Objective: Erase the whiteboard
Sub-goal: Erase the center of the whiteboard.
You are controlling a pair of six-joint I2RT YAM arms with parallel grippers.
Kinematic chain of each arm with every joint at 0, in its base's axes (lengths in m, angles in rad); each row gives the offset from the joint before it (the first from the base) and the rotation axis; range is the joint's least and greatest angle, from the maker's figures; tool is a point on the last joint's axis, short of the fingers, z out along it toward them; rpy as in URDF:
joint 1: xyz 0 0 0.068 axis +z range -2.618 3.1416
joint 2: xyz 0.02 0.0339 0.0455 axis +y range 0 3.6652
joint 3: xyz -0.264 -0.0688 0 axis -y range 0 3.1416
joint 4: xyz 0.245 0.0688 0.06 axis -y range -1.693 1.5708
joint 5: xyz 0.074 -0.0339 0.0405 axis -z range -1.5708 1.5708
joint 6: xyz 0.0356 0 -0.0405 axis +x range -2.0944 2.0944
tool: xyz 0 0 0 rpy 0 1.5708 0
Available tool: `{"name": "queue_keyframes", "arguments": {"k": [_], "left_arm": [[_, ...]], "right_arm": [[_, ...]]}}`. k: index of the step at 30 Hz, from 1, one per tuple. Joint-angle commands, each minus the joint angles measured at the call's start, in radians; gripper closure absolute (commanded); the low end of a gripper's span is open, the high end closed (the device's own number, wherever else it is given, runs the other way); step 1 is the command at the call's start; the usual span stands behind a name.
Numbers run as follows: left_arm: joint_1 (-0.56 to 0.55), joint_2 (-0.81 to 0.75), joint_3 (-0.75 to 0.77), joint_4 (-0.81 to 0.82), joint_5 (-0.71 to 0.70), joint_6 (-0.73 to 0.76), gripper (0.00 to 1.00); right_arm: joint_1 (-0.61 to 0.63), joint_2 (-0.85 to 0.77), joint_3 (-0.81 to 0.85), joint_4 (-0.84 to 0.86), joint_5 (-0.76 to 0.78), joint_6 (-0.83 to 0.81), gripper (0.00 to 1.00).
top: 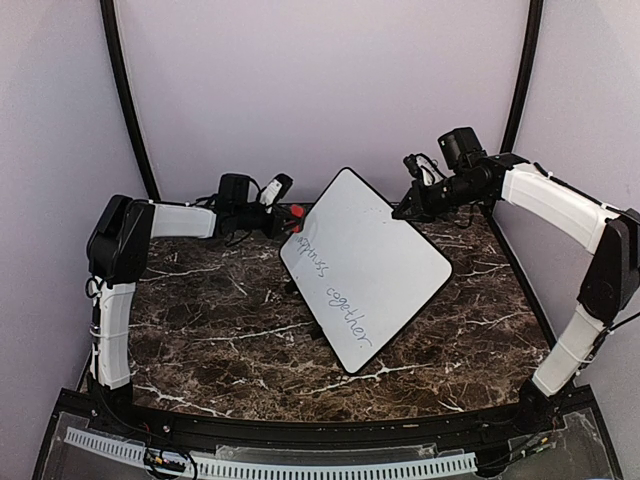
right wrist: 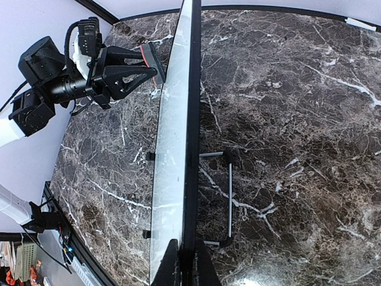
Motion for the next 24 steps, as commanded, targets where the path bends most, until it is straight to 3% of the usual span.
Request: {"name": "queue_keyframes", "arguments": {"k": [1,9,24], "left_arm": [[-0.01,0.022,-0.009,-0.031,-0.029,-0.056,1.0],[-0.01,0.012,-0.123,0.033,-0.038,-0.134,1.0],[-0.029,-0.003,-0.17,-0.059,-0.158,-0.2,1.0]], "right_arm": [[0.028,-0.012,-0.024,0.003,-0.082,-0.105,1.0],[0.028,-0.017,-0.027,0.003,-0.084,-0.105,1.0],[0.028,-0.019,-0.025,0.003,-0.091,-0.102,1.0]]}}
